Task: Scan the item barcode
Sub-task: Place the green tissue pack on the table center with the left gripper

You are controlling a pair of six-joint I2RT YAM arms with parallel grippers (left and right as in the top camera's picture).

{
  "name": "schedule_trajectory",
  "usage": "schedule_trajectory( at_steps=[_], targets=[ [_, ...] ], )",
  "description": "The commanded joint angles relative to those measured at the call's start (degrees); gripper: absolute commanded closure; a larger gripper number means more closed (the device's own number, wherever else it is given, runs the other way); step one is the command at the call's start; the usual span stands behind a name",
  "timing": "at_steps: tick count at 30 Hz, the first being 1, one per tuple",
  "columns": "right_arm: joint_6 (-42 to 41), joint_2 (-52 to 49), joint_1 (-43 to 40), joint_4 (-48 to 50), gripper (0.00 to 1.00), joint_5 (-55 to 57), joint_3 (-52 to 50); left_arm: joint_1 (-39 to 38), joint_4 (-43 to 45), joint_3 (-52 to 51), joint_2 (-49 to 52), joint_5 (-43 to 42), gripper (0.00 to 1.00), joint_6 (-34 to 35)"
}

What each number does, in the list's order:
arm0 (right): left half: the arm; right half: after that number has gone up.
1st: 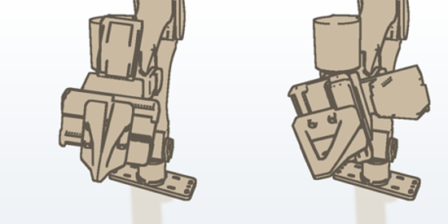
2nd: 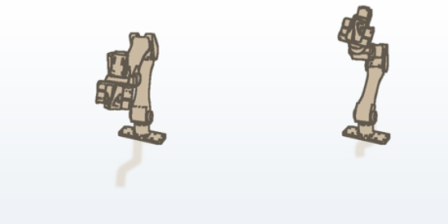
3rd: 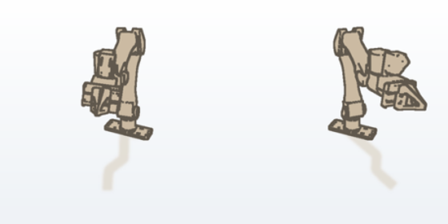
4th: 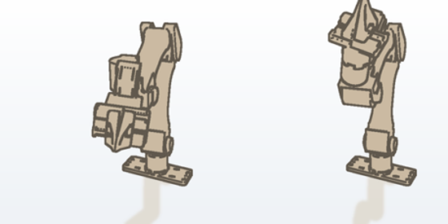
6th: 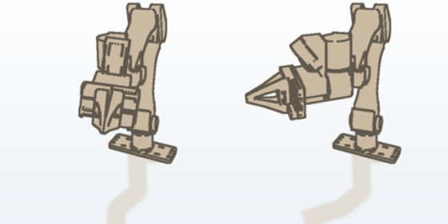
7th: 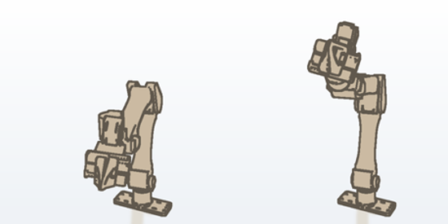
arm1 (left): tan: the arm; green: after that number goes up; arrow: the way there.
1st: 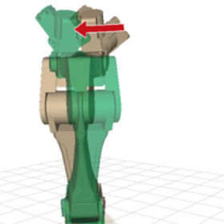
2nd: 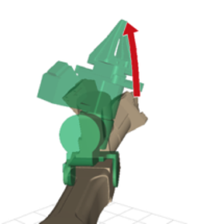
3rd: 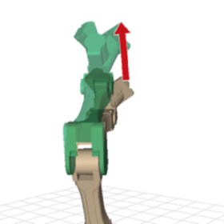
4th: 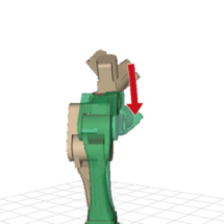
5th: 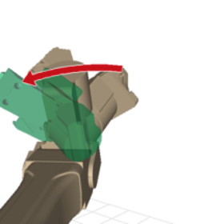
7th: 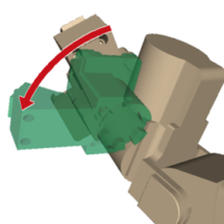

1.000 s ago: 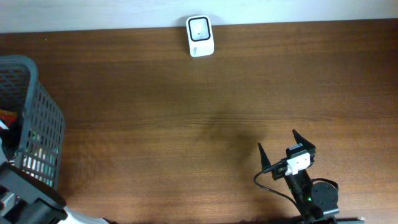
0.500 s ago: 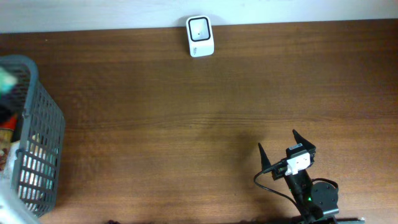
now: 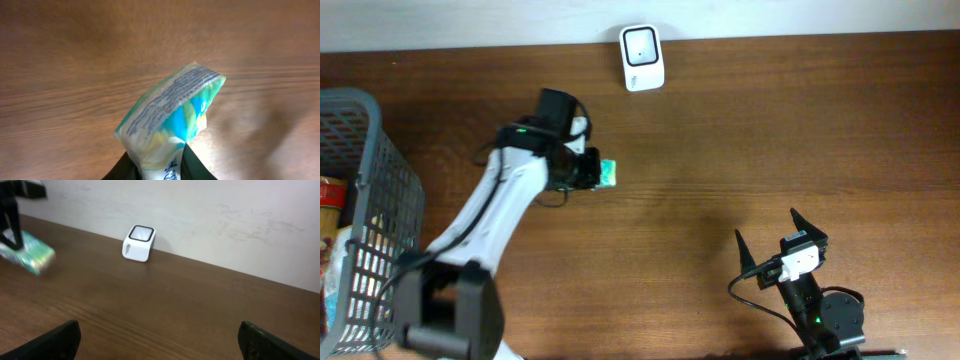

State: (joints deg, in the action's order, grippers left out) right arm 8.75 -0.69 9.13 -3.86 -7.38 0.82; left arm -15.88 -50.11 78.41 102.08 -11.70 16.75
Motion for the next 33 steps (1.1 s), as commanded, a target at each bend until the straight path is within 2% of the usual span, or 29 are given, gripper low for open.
schedule_trajectory(
  at_steps=[1, 8, 12, 14, 15, 17, 18, 21, 23, 25, 26, 29, 30, 32, 33],
  targets=[
    [-0.85, 0.33, -0.2, -0.02, 0.01, 0.33, -0.5, -2.16, 1.31, -0.44, 6.73, 1.64, 0.8, 2.89],
    [-0.85, 0.33, -0.2, -0.02, 0.01, 0.33, -0.5, -8.74, 7.26, -0.44, 8.5, 1.62, 0.72, 4.55],
    [-0.85, 0.33, -0.2, -0.02, 0.01, 0.33, -0.5, -9.4, 11.85, -0.44, 8.5, -3.91, 0.72, 5.14],
    [-0.85, 0.33, -0.2, -0.02, 0.01, 0.33, -0.5, -9.64, 12.33, -0.44, 8.5, -3.91, 0.33, 5.09],
    [-0.85, 0.33, -0.2, -0.02, 0.01, 0.33, -0.5, -9.62, 12.35, -0.42, 8.48, -3.58, 0.2, 5.07],
    [-0.85, 0.33, -0.2, -0.02, 0.01, 0.33, -0.5, -8.96, 11.34, 1.14, 8.41, -3.06, 0.12, 5.07],
    [-0.85, 0.33, -0.2, -0.02, 0.01, 0.33, -0.5, -8.31, 8.94, 3.19, 7.98, -1.11, 0.12, 5.07],
    [-0.85, 0.33, -0.2, -0.02, 0.01, 0.33, -0.5, -5.38, -5.31, 16.33, 3.56, 12.39, 0.11, 3.96],
    [-0.85, 0.33, -0.2, -0.02, 0.01, 0.33, -0.5, -2.71, -12.17, 26.01, -0.02, 17.25, 0.09, 2.69],
    [-0.85, 0.33, -0.2, -0.02, 0.01, 0.33, -0.5, 1.2, -16.94, 33.66, -3.93, 19.67, 0.03, 2.67],
    [-0.85, 0.33, -0.2, -0.02, 0.01, 0.33, -0.5, 6.01, -19.87, 37.31, -7.48, 22.12, 0.02, 2.69],
    [-0.85, 0.33, -0.2, -0.02, 0.01, 0.33, -0.5, 19.58, -24.15, 38.27, -15.26, 25.75, 0.02, 2.71],
    [-0.85, 0.33, -0.2, -0.02, 0.01, 0.33, -0.5, 27.74, -26.34, 38.27, -17.62, 26.53, 0.01, 2.75],
    [-0.85, 0.33, -0.2, -0.02, 0.01, 0.33, -0.5, 35.06, -27.54, 38.27, -18.25, 26.71, 0.0, 2.75],
    [-0.85, 0.33, -0.2, -0.02, 0.01, 0.33, -0.5, 42.32, -28.15, 37.88, -18.03, 26.71, 0.0, 2.97]
  ],
)
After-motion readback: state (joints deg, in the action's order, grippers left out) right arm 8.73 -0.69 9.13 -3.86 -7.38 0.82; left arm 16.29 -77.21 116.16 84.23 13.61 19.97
